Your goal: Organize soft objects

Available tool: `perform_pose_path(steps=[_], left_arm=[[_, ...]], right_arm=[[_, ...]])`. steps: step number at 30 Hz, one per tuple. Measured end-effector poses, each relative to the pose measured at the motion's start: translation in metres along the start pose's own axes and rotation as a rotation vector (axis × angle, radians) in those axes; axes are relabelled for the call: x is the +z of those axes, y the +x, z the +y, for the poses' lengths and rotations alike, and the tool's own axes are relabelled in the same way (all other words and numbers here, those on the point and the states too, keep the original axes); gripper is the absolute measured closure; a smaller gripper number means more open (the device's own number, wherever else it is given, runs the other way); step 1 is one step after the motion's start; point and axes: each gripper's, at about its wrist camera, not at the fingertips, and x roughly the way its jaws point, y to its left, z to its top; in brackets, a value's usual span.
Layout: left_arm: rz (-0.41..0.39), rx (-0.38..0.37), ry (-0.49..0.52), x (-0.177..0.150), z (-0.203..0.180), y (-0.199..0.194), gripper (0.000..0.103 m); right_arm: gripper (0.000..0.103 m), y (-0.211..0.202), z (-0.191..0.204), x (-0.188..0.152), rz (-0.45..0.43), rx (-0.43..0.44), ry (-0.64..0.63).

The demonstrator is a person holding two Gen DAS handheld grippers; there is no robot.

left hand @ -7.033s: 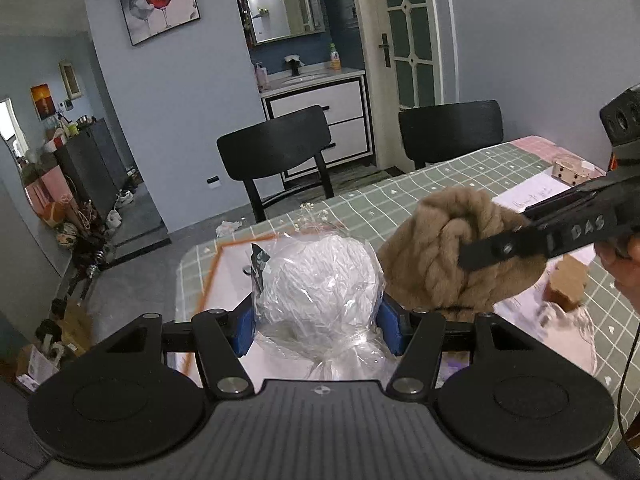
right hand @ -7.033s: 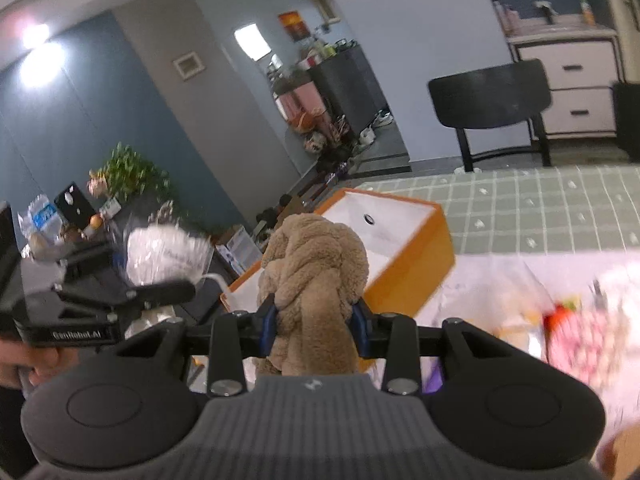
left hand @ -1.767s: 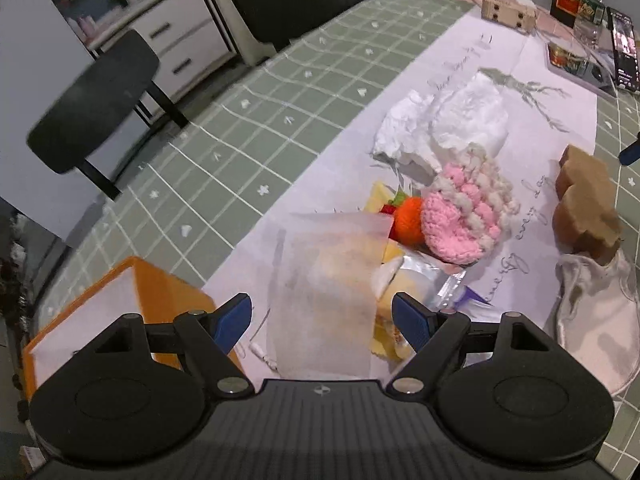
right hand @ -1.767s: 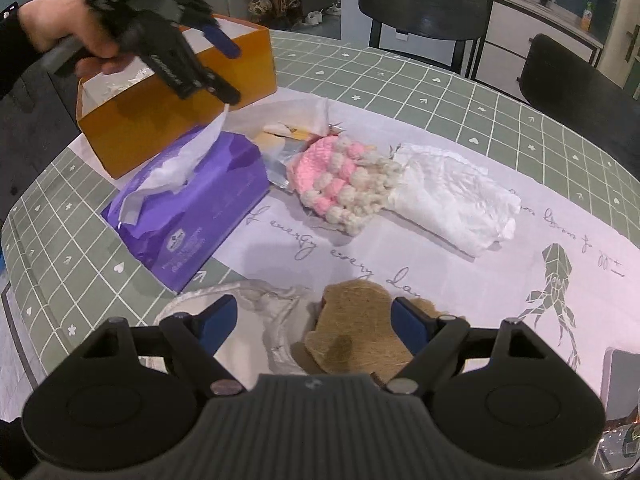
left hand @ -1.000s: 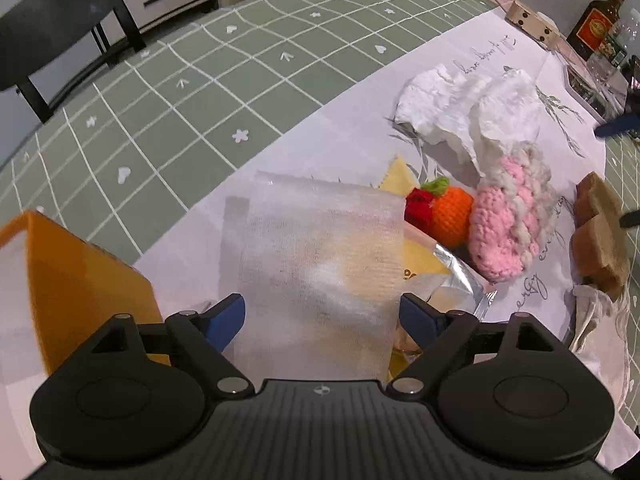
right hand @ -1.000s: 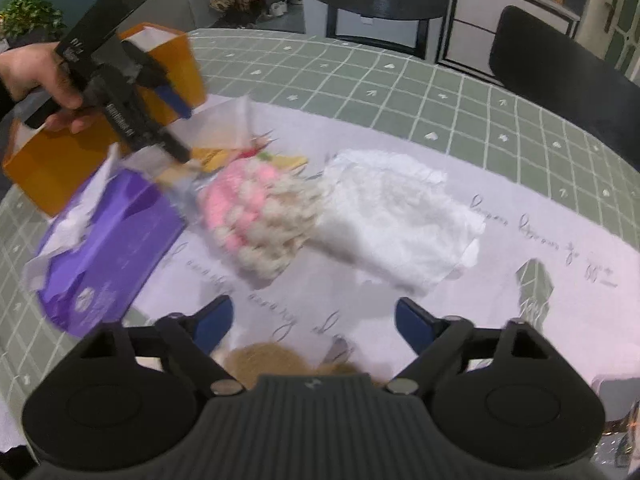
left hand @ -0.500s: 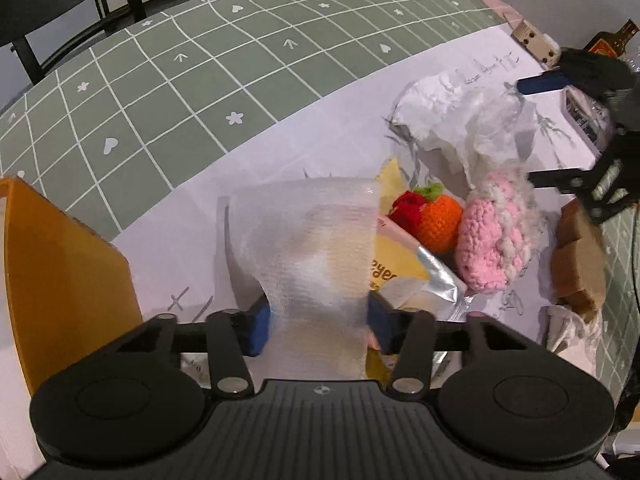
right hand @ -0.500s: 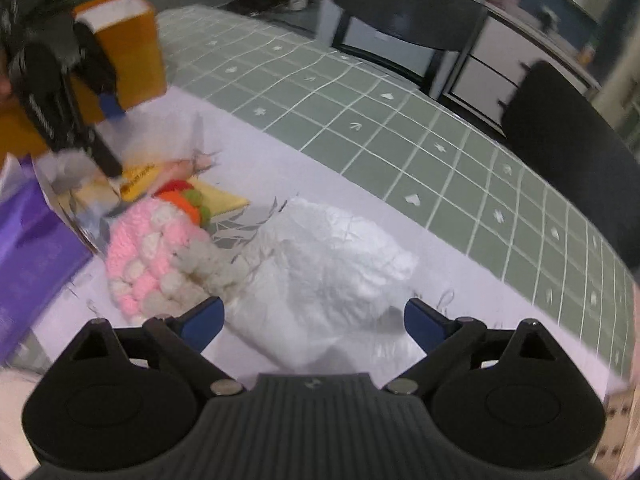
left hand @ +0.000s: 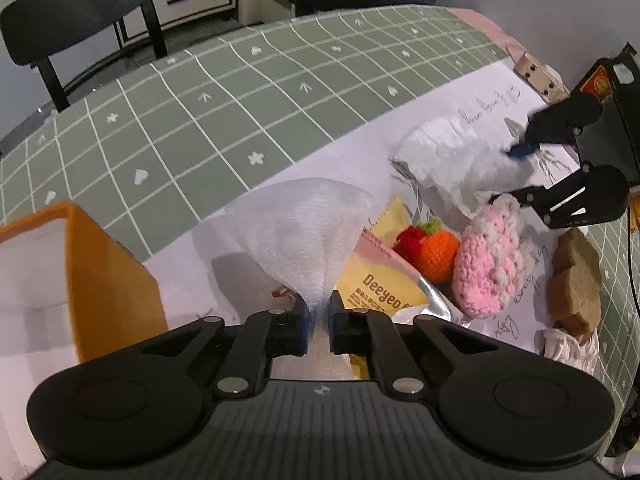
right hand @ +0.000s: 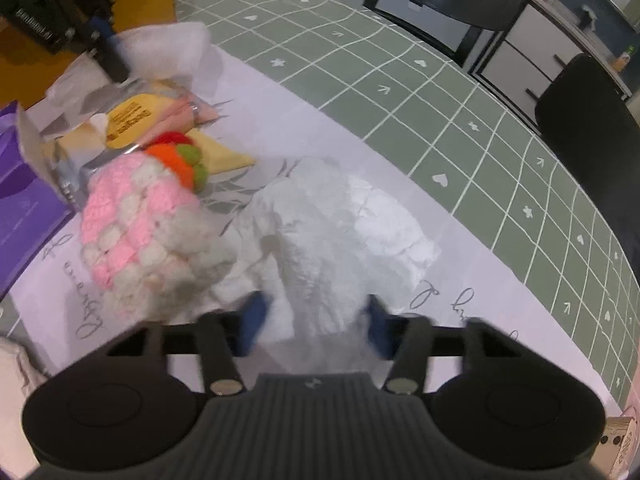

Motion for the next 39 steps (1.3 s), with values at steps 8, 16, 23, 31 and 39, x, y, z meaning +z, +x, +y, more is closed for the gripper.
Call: perform_pose_path(steps=[8,16,23,31,39], left_arm=[[-0.032,0.015,0.000,0.002,-0.007,-0.013,0.096],[-0.056,0.035,0.007,-0.001,-0.015,-0.031,0.096],[-0.086,0.050,0.009,-0.005,-0.023,-0.053,0.096],[-0.116,0.065,0.032,-0.021,-0.040,-0.081,0.096],[-0.168,0.097,0.049,-0.037,-0.061,-0.123,0.096]], right_arm=[[0.093,-0.013,-0.008,-0.006,0.027,-0.009,0.112],[0.097,-0.033,-0.014,-0.007,0.021,-0.064,0.173],[0.097,-0.060,-0.020,-0.007,0.018,-0.113,0.210],[0.098,-0.118,-0.014,-0.012,-0.045,-0.153,0.218],[0.097,-0.204,0.005,-0.005,-0.134,-0.226,0.191]])
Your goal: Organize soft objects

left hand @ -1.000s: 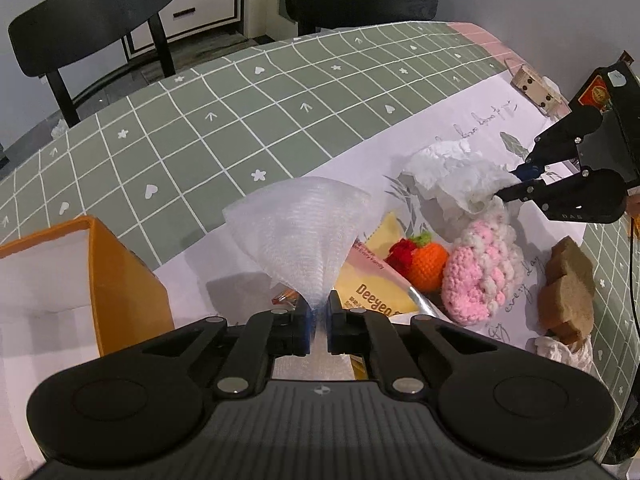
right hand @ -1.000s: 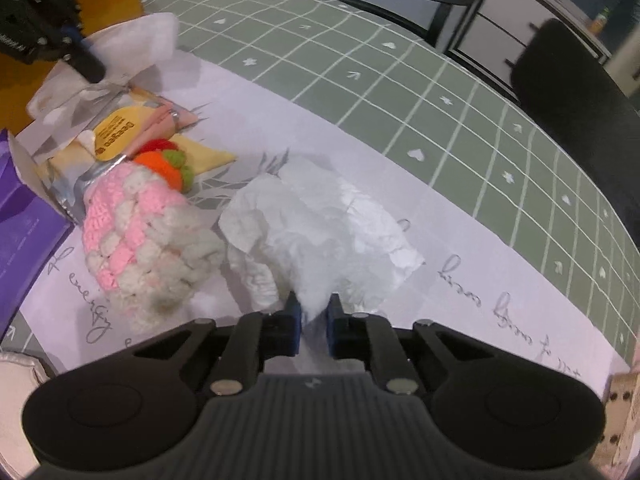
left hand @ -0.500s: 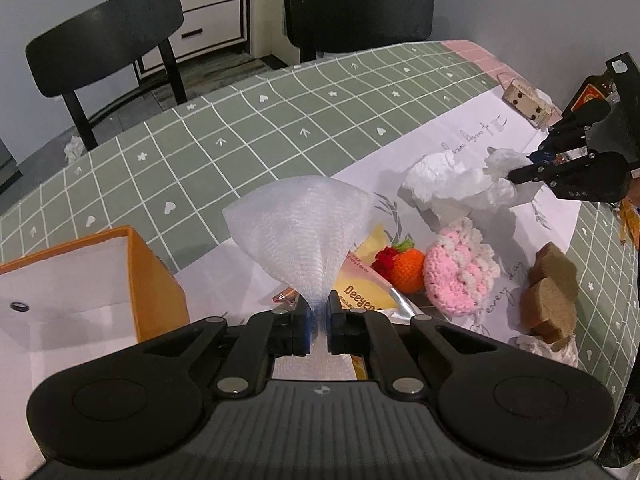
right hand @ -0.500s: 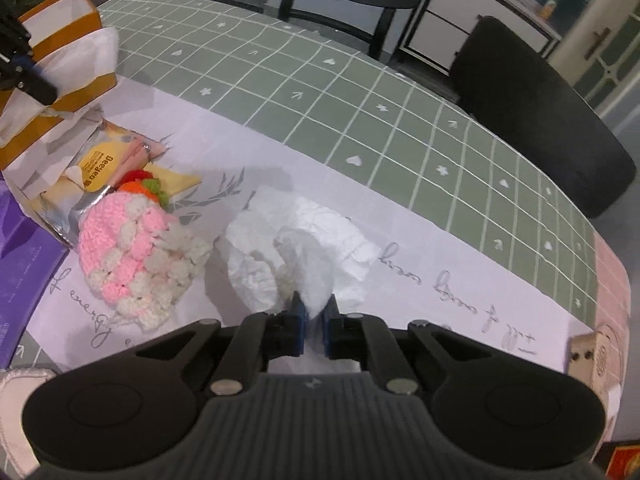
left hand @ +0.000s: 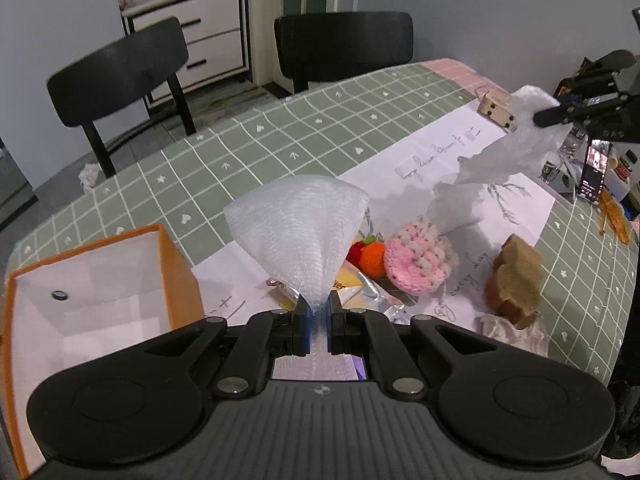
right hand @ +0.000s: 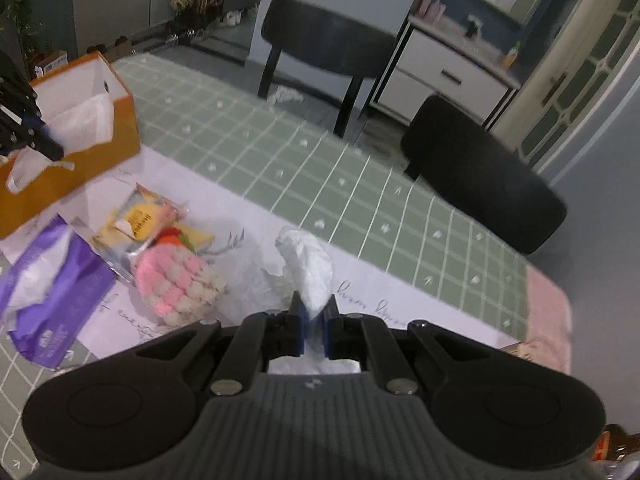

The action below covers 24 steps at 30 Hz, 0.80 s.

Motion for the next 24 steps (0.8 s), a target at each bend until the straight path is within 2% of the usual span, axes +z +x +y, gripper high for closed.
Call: perform_pose_path(steps=[8,14,20,24], left_arm=[[-0.051,0.017,0.011,-0.018,-0.018,-0.041,0.096],[-0.074,0.031,0.018,-0.035,-0.029,-0.065,0.096],[-0.083,0.048,0.018,-0.056,-0.034,-0.083,0.096],[-0.088,0.061,0.006,-0.069,-0.032,-0.094,0.096]], right_arm=[[0.098,-0.078,0.019,-0.001,-0.079,-0.040,-0.053],[0.098,-0.133,0.049,-0.008,-0.129,-0.028,-0.128],[0.098,-0.160,0.098,-0.022,-0.104,0.013,-0.267],[0.097,-0.166,0.137,-0.034,-0.068,0.096,-0.347]])
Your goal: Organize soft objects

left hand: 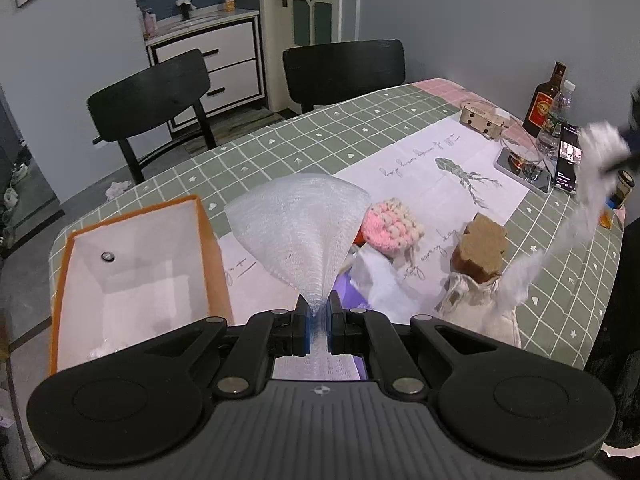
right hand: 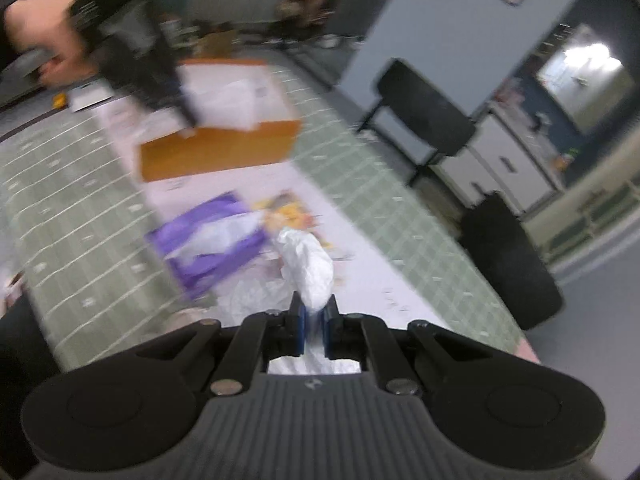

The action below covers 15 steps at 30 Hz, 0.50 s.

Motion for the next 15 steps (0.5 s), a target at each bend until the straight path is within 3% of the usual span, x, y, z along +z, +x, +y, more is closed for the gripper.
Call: perform_pose_path(steps=[7,15], left_arm=[[-0.017,0.029,-0.048,-0.021,0.018,-0.021,0.096],[-0.048,0.093,-0.114,-0.039,0.057,-0.058,0.096]], right_arm=[[0.097,-0.009,0.063,0.026,-0.043,0.207,-0.106],[0.097,-0.006,0.090,0.097,-0.142,0.244,-0.179]])
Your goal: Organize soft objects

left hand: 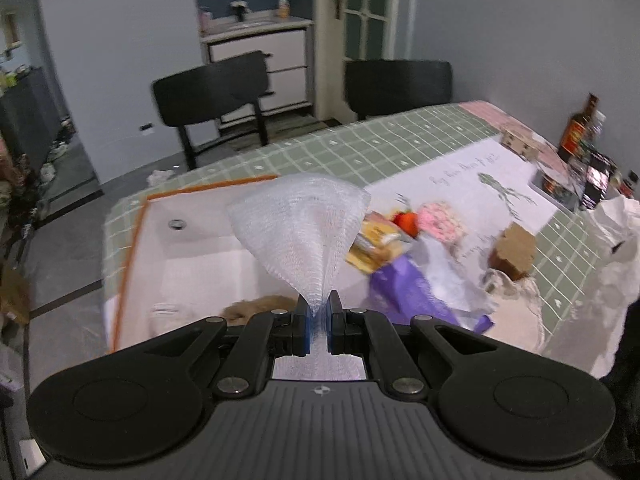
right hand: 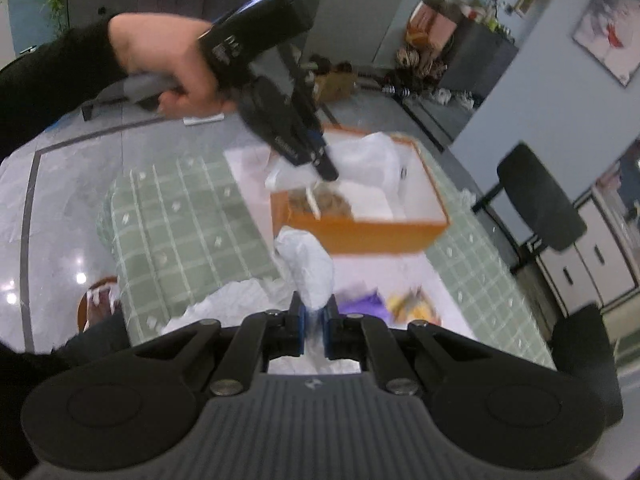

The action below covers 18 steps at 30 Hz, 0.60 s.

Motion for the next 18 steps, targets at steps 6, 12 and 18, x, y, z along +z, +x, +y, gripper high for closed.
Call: perform_pose_path(steps=[6,12,18], left_arm=[[-0.019,0.041,-0.066,0.003,0.039,-0.013,0.096],[-0.036,0.053,-0.120,0.017,0.071,-0.006,0.096],[-0.036,0.038,-0.169,0.028,0.101,0.016,0.096]], right_arm=[[0.097,0.019,-0.023,0.059,-0.042,-0.067,-0.005],[0.097,0.019,-0.075,0.112,-0.124,-0.160,0.070],[0.097,0.041,-0.111,0.157,-0.130,-0.221,0.106]])
